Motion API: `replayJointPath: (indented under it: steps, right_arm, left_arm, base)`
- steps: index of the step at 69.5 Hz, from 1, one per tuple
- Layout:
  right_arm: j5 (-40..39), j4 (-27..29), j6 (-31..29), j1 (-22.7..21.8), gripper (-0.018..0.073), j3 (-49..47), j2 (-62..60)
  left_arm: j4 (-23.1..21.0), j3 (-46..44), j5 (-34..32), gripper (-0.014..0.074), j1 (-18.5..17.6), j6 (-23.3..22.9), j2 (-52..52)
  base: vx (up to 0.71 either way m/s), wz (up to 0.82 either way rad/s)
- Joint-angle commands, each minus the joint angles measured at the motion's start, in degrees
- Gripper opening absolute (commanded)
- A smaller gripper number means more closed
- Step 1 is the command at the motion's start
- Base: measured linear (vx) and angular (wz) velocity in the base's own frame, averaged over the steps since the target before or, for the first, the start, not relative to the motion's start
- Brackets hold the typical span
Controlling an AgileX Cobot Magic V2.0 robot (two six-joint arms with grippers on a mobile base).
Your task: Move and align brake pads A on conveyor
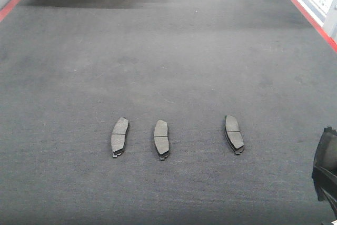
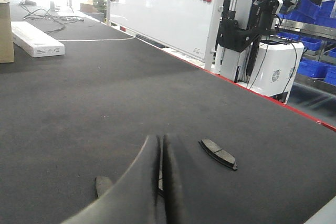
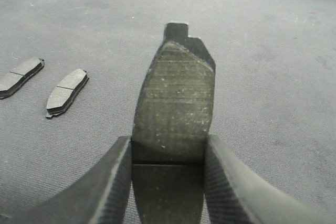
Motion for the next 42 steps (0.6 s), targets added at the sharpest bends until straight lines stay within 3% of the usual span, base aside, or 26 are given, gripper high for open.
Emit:
replayJointPath:
  steps: [1,27,42]
  right_arm:
    - [-5.48,-0.39,-0.05,-0.16,-0.0003,-1.89,0.45]
    - [-10.35,-0.39,-0.05,-0.16,-0.0002,-1.94,0.97]
    - [-16.47,0.24,1.36,-0.16,0.0004,-3.32,12.57]
  left_arm:
    - [0.51,-1.39,-4.11,-0.0007,-0.33,-0.45,0.68]
    - [0.51,-1.39,-4.11,-0.0006,-0.33,-0.45,0.68]
    - [0.51,-1.39,-4.11,-0.0006,-0.33,-0.45,0.68]
  base:
    - [0.00,0.00]
    - [0.00,0.00]
    - [0.00,0.00]
